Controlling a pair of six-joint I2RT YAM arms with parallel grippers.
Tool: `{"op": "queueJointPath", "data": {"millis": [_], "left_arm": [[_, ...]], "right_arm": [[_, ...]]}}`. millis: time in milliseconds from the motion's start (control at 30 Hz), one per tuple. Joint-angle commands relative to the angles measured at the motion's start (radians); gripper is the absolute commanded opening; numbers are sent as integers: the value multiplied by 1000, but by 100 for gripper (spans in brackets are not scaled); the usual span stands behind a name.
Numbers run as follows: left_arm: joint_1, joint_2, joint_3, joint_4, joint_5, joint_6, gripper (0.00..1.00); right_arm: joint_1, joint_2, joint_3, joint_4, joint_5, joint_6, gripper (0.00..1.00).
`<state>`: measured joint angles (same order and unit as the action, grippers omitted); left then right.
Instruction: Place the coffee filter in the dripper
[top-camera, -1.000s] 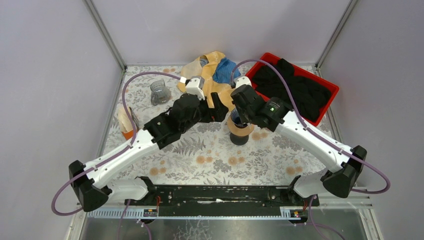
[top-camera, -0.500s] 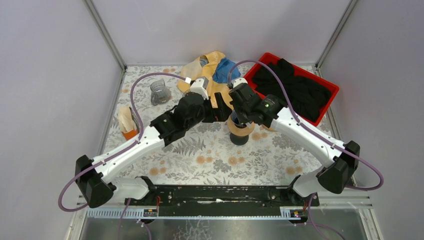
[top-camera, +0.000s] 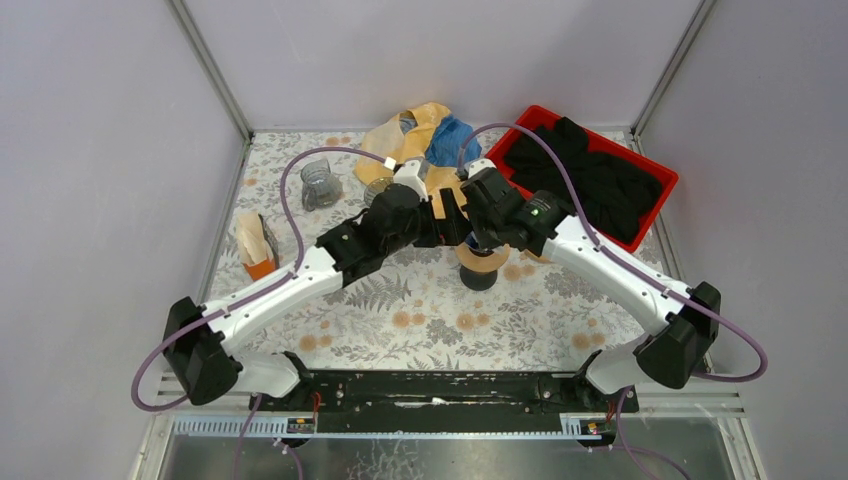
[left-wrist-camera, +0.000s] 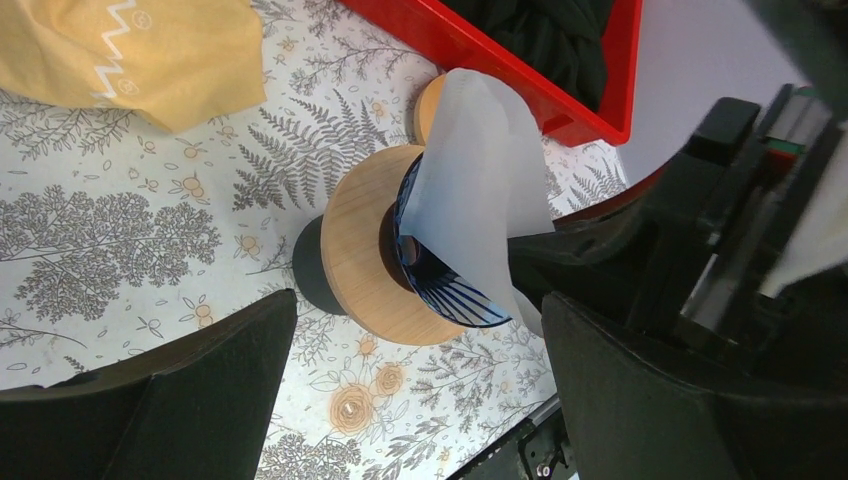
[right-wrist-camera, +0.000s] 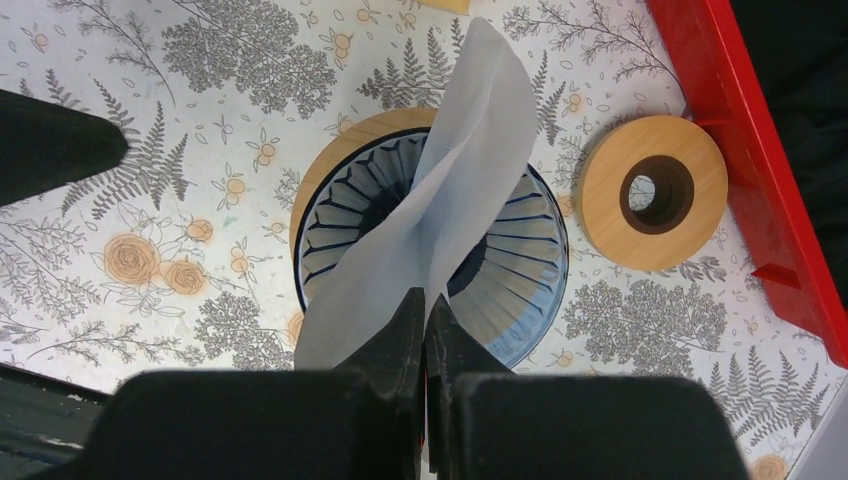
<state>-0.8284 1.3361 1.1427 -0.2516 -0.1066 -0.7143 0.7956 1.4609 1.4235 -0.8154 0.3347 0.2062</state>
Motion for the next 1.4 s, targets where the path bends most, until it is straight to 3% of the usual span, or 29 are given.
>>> {"op": "queueJointPath", "data": {"millis": [0, 800, 1367], "left_arm": [[8, 26, 25, 64, 18, -11, 100], [7, 140, 114, -52, -34, 49, 99], [8, 171, 160, -142, -49, 108, 85]], "right_arm": [[-9, -53, -2, 43, -32, 7, 2], [-26, -86, -27, 48, -31, 10, 6], [-88, -101, -42, 56, -11, -2, 17]]}}
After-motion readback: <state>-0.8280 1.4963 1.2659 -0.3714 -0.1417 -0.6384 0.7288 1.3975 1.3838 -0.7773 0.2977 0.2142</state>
